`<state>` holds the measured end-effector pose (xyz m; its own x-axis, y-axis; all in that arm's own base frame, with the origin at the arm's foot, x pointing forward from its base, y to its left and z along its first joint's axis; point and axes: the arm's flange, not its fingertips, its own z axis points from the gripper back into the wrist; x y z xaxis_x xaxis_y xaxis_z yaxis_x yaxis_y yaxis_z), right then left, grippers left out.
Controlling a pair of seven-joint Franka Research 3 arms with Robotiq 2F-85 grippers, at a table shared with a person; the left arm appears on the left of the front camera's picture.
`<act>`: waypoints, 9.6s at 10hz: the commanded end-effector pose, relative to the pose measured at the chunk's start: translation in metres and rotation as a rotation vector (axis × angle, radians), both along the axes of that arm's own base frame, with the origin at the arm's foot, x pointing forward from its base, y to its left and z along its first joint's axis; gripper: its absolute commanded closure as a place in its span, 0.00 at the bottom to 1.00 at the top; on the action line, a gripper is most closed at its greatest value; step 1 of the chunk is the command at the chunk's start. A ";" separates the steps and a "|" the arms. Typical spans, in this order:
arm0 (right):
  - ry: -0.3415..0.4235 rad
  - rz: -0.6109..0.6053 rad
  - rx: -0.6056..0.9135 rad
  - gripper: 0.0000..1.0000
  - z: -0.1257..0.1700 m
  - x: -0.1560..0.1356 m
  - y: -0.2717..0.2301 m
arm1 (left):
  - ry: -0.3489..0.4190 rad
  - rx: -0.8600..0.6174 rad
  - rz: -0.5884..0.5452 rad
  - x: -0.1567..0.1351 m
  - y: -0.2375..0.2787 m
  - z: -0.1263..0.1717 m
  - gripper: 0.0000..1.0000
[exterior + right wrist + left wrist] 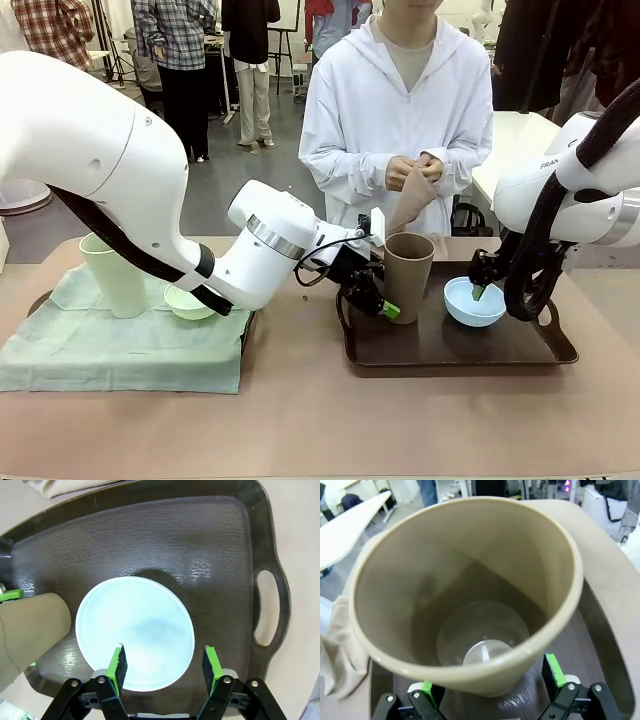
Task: Set up a tray with a mat and arrange the tableware.
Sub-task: Pick up the Picnic Bowl and Reusable plastic cup from the Handle tray in front of the human's position and hold them in the air, then place the Picnic Bowl and Reusable plastic cup back onto the Handle tray in front of the human's position.
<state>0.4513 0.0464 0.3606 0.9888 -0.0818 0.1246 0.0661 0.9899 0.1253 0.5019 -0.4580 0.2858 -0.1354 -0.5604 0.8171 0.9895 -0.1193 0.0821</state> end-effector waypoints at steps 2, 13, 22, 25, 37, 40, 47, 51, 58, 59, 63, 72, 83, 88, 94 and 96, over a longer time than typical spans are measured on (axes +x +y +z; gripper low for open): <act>-0.016 0.012 0.028 0.22 -0.009 -0.001 -0.001 | -0.039 -0.050 0.002 0.002 -0.010 -0.006 0.00; -0.014 0.030 0.014 1.00 -0.012 0.001 -0.006 | -0.028 -0.102 -0.003 0.001 -0.023 -0.002 1.00; 0.069 0.070 0.026 1.00 0.022 -0.016 -0.004 | 0.002 -0.107 0.018 -0.018 -0.007 0.039 1.00; 0.022 0.108 -0.067 1.00 0.123 -0.060 -0.018 | -0.031 -0.110 0.032 -0.062 0.003 0.144 1.00; -0.094 0.106 -0.104 1.00 0.227 -0.101 -0.020 | -0.116 -0.107 0.042 -0.101 0.007 0.222 1.00; -0.094 0.106 -0.104 1.00 0.227 -0.101 -0.020 | -0.116 -0.107 0.042 -0.101 0.007 0.222 1.00; -0.094 0.106 -0.104 1.00 0.227 -0.101 -0.020 | -0.116 -0.107 0.042 -0.101 0.007 0.222 1.00; -0.094 0.106 -0.104 1.00 0.227 -0.101 -0.020 | -0.116 -0.107 0.042 -0.101 0.007 0.222 1.00; -0.094 0.106 -0.104 1.00 0.227 -0.101 -0.020 | -0.116 -0.107 0.042 -0.101 0.007 0.222 1.00; -0.094 0.106 -0.104 1.00 0.227 -0.101 -0.020 | -0.116 -0.107 0.042 -0.101 0.007 0.222 1.00; -0.065 0.115 -0.103 0.98 0.208 -0.081 -0.021 | -0.125 -0.105 0.034 -0.083 0.013 0.197 0.19; 0.002 0.058 -0.099 0.98 0.042 0.046 -0.012 | -0.108 -0.118 -0.029 -0.005 0.005 0.054 0.19; 0.040 0.077 -0.112 0.72 -0.009 0.063 -0.009 | -0.003 -0.108 -0.019 0.021 -0.004 -0.009 0.00; 0.038 0.089 -0.108 0.00 0.002 0.056 -0.011 | 0.037 -0.041 -0.027 0.012 0.004 -0.003 0.00; 0.017 0.098 -0.057 0.00 0.022 0.040 -0.030 | 0.072 0.057 -0.001 0.002 0.042 0.007 0.00; -0.009 0.115 -0.052 0.00 0.045 0.019 -0.044 | 0.069 0.133 0.052 -0.019 0.068 0.039 0.00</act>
<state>0.4896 0.0114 0.3958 0.9919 0.0167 0.1259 -0.0225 0.9987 0.0454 0.5006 -0.4087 0.2993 -0.0744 -0.6195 0.7814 0.9950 -0.0980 0.0170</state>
